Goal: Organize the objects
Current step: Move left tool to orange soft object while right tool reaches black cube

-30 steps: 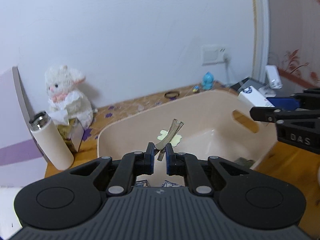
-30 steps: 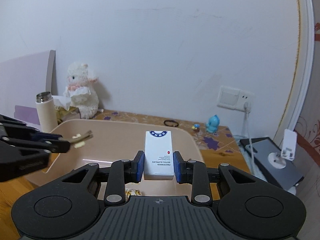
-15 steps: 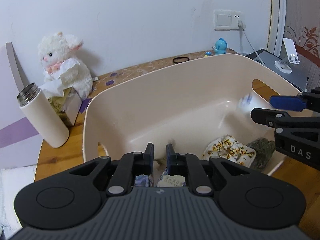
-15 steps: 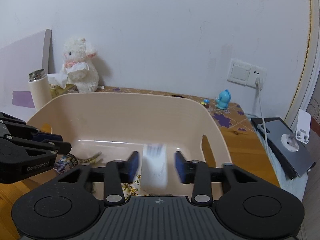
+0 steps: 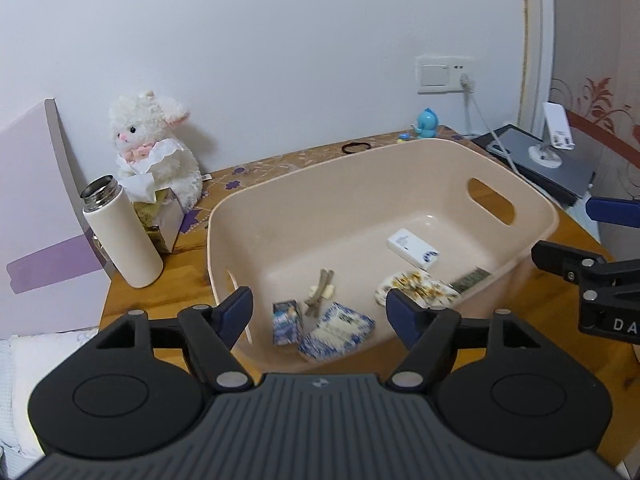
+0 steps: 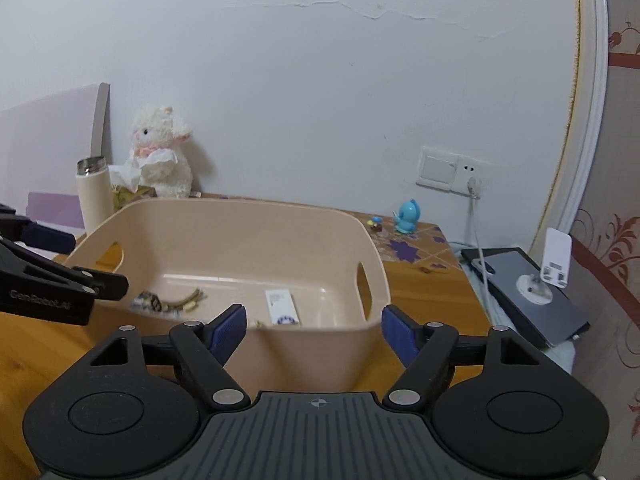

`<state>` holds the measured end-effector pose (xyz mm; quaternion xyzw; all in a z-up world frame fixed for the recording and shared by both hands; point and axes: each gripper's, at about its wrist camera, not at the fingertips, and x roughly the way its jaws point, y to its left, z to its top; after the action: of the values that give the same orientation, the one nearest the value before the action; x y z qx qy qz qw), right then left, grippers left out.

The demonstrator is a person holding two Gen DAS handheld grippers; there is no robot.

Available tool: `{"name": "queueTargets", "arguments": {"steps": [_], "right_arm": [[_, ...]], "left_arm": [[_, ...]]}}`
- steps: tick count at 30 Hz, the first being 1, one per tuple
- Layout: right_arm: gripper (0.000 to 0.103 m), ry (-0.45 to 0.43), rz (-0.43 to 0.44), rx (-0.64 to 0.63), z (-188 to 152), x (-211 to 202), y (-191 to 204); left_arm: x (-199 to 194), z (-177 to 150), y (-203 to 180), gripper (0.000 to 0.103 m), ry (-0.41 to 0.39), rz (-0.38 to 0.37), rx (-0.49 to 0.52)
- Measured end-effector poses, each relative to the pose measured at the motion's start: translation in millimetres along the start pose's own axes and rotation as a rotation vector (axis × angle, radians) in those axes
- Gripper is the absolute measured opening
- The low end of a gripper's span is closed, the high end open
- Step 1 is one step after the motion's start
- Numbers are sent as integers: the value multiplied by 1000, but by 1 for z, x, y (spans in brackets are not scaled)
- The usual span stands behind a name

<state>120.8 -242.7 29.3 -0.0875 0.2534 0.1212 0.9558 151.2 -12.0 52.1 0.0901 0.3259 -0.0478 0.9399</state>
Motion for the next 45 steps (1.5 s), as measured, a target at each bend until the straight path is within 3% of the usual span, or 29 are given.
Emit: {"name": "queueTargets", "arguments": {"steps": [6,11,17,24,30,45], "right_arm": [[86,18,-1,-17,-17,-17,-1],[88,51,-22,-53,-35,-18,4],[88,109,-8,-53,-53,-8,9],[89,169,10,-58,-70,9,19],[89,211,34,-70,-80,24,31],[94,239,141,-64,-79,52,68]], "left_arm": [[-17,-23,-9,77,10,-20,9],[-17,-48,-16,80,50,-64,15],[-2,-78,-27,80,125,-127,14],[23,-104,-29,80,205,-149,1],[36,-118,-23,80,207,-168,-44],[51,-116,29,77,162,-95,-109]]}}
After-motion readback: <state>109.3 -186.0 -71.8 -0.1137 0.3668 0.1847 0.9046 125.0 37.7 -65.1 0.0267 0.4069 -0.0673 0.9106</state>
